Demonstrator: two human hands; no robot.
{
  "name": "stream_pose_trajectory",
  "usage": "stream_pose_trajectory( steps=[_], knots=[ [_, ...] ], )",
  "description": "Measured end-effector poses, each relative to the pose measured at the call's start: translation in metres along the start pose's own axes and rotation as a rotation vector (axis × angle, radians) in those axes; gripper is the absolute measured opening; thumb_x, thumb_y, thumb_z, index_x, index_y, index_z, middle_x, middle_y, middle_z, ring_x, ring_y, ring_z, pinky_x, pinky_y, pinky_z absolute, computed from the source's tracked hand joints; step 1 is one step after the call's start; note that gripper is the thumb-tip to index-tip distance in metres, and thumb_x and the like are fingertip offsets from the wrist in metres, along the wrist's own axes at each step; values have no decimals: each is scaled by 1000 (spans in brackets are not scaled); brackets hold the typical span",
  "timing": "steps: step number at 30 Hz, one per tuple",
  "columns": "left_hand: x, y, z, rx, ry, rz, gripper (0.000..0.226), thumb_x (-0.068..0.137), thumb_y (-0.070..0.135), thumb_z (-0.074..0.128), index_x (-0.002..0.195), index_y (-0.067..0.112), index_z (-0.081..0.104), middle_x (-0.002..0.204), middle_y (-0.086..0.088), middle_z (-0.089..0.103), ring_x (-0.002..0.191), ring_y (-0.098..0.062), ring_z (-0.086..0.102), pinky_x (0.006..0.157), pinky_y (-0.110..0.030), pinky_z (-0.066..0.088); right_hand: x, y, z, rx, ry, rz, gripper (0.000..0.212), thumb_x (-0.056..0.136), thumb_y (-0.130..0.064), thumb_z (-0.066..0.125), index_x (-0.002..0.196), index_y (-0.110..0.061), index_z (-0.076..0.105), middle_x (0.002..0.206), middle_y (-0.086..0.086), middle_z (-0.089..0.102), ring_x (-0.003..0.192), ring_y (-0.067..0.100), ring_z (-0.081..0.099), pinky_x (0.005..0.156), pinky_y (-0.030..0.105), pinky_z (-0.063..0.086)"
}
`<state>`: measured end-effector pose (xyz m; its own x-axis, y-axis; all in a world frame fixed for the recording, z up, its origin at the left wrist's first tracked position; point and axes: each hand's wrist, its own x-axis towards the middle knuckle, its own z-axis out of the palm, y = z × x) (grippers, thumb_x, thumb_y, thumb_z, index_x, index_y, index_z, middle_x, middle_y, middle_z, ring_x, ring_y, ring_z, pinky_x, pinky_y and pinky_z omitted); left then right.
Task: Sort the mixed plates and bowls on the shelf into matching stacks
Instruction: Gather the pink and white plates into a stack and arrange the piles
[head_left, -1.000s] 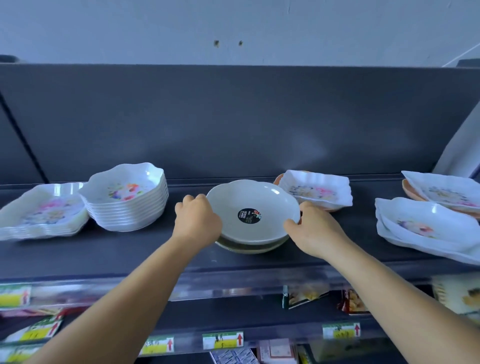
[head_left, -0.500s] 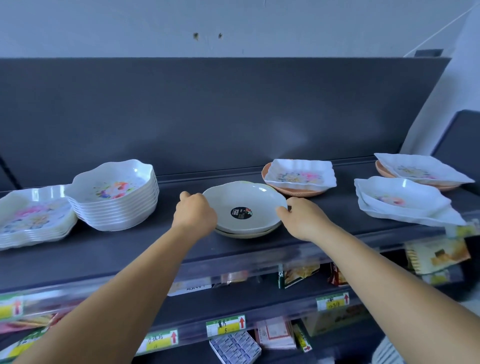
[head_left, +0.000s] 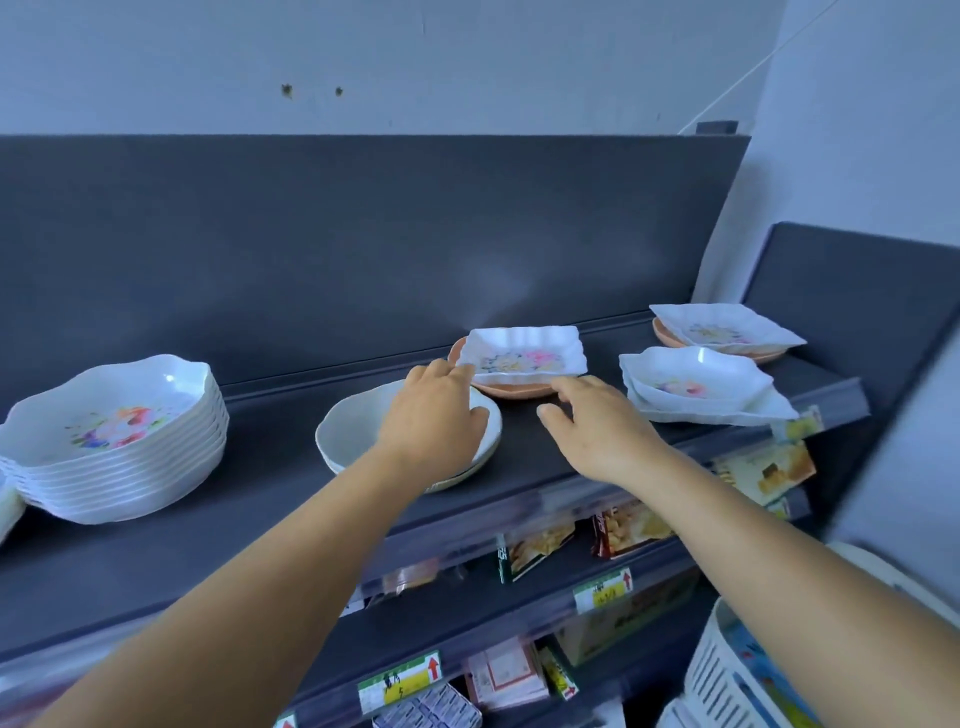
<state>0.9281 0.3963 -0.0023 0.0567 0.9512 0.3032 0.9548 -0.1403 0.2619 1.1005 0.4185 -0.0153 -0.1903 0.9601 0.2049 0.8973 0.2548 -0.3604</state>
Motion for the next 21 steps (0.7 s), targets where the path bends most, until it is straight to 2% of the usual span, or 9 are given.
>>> stream_pose_trajectory(
  steps=[2, 6, 11, 14, 17, 21],
  knots=[
    [8, 14, 7, -24, 0, 40, 39, 95, 23, 46, 133, 12, 49, 136, -8, 50, 121, -27, 42, 93, -32, 39, -2, 14, -8, -3, 12, 19, 42, 99, -36, 38, 129, -9, 52, 134, 9, 51, 122, 26, 48, 100, 41, 42],
    [29, 42, 23, -51, -43, 117, 37, 93, 22, 47, 128, 12, 54, 124, -7, 56, 126, -26, 41, 98, -34, 41, 0, 52, -25, -18, 25, 92, 45, 100, -35, 40, 135, -8, 48, 137, 10, 49, 127, 26, 45, 103, 39, 40],
    [62, 71, 43, 18, -104, 122, 40, 94, 23, 47, 132, 11, 52, 127, -8, 55, 123, -27, 44, 98, -34, 39, 15, 108, -48, -67, 51, 210, 42, 98, -30, 41, 134, -10, 49, 135, 11, 50, 124, 28, 47, 98, 39, 44],
    [81, 87, 55, 58, -135, 130, 40, 94, 23, 47, 133, 14, 52, 125, -8, 56, 121, -27, 46, 99, -33, 38, 25, 140, -59, -91, 65, 253, 45, 97, -30, 43, 139, -13, 46, 142, 9, 46, 131, 28, 40, 102, 38, 39],
    [95, 105, 65, 46, -124, 154, 25, 91, 18, 47, 113, 10, 55, 100, -5, 52, 108, -26, 48, 79, -30, 37, 36, 166, -69, -99, 50, 312, 52, 97, -30, 46, 145, -13, 38, 149, 9, 38, 137, 29, 32, 105, 39, 36],
    [111, 131, 77, -25, -121, 157, 16, 92, 16, 45, 95, 5, 56, 98, -6, 54, 107, -27, 45, 75, -32, 40, 53, 201, -75, -143, 18, 415, 46, 94, -30, 49, 136, -9, 45, 142, 12, 42, 130, 33, 36, 96, 38, 40]
  ],
)
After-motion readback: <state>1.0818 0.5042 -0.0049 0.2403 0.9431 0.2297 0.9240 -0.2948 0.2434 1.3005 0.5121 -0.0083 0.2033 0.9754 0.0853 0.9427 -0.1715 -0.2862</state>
